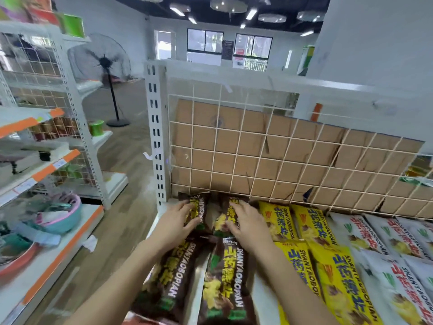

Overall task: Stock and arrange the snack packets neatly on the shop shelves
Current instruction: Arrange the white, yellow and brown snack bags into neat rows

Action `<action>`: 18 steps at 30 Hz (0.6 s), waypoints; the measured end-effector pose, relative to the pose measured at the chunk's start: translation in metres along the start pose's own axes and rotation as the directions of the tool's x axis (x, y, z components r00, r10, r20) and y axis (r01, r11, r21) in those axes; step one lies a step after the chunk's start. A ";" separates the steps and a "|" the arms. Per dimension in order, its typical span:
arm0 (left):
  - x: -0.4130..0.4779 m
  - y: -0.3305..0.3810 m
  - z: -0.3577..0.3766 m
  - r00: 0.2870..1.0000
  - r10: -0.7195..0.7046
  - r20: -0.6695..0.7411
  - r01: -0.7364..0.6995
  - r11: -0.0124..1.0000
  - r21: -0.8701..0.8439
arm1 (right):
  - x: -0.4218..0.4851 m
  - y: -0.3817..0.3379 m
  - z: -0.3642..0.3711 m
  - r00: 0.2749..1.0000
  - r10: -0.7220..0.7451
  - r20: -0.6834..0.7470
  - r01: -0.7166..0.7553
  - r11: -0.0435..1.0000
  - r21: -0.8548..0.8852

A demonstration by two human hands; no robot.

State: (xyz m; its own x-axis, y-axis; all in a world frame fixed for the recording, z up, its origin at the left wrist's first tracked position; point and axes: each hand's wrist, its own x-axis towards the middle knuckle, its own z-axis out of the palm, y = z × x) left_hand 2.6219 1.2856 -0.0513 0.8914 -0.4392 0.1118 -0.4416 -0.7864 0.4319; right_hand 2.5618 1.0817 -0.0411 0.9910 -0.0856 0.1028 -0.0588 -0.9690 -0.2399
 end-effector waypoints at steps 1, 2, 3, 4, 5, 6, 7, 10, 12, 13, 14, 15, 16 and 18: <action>0.005 -0.001 0.003 1.000 0.015 0.025 -0.015 1.000 0.015 | 0.007 -0.005 0.003 1.000 0.024 0.007 -0.024 1.000 -0.007; 0.010 -0.001 0.005 0.998 0.028 0.052 -0.029 0.999 0.024 | 0.012 -0.009 0.007 0.999 0.052 0.014 -0.052 0.999 -0.011; 0.014 0.000 0.007 0.996 0.032 0.083 -0.035 0.999 0.032 | 0.018 -0.014 0.010 0.996 0.082 0.023 -0.082 0.997 0.000; 0.019 0.002 0.008 0.993 0.027 0.113 -0.032 0.999 0.041 | 0.023 -0.017 0.012 0.993 0.110 0.035 -0.111 0.994 0.018; 0.023 0.003 0.009 0.991 0.017 0.135 -0.024 0.999 0.049 | 0.028 -0.020 0.015 0.990 0.134 0.052 -0.135 0.990 0.032; 0.026 0.003 0.011 0.988 0.010 0.154 -0.019 0.998 0.057 | 0.033 -0.022 0.017 0.986 0.150 0.071 -0.153 0.988 0.034; 0.029 0.003 0.013 0.985 0.008 0.171 -0.019 0.998 0.066 | 0.037 -0.022 0.018 0.983 0.158 0.090 -0.161 0.987 0.028; 0.029 -0.004 0.017 0.977 0.029 0.213 -0.052 0.993 0.106 | 0.043 -0.019 0.020 0.980 0.134 0.147 -0.138 0.990 0.018; 0.027 -0.010 0.020 0.975 0.040 0.220 -0.068 0.990 0.121 | 0.043 -0.014 0.018 0.981 0.089 0.172 -0.093 0.996 0.011; 0.026 -0.012 0.022 0.975 0.043 0.218 -0.071 0.990 0.121 | 0.043 -0.012 0.018 0.982 0.063 0.179 -0.064 0.998 0.002; 0.025 -0.013 0.023 0.975 0.045 0.215 -0.073 0.989 0.126 | 0.041 -0.010 0.017 0.983 0.041 0.181 -0.041 0.999 -0.004; 0.024 -0.013 0.024 0.976 0.048 0.213 -0.077 0.989 0.130 | 0.040 -0.009 0.017 0.983 0.027 0.179 -0.028 1.000 0.000; 0.024 -0.013 0.025 0.976 0.053 0.212 -0.082 0.988 0.128 | 0.038 -0.007 0.017 0.985 0.020 0.173 -0.022 1.000 0.009; 0.024 -0.012 0.026 0.971 0.080 0.226 -0.110 0.986 0.124 | 0.036 -0.006 0.018 0.988 0.019 0.153 -0.024 0.999 0.034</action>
State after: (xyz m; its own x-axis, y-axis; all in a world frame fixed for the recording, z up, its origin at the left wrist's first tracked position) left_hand 2.6463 1.2731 -0.0766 0.8072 -0.5873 -0.0590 -0.5462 -0.7812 0.3023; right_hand 2.6000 1.0882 -0.0535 0.9964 -0.0675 -0.0507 -0.0789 -0.9582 -0.2749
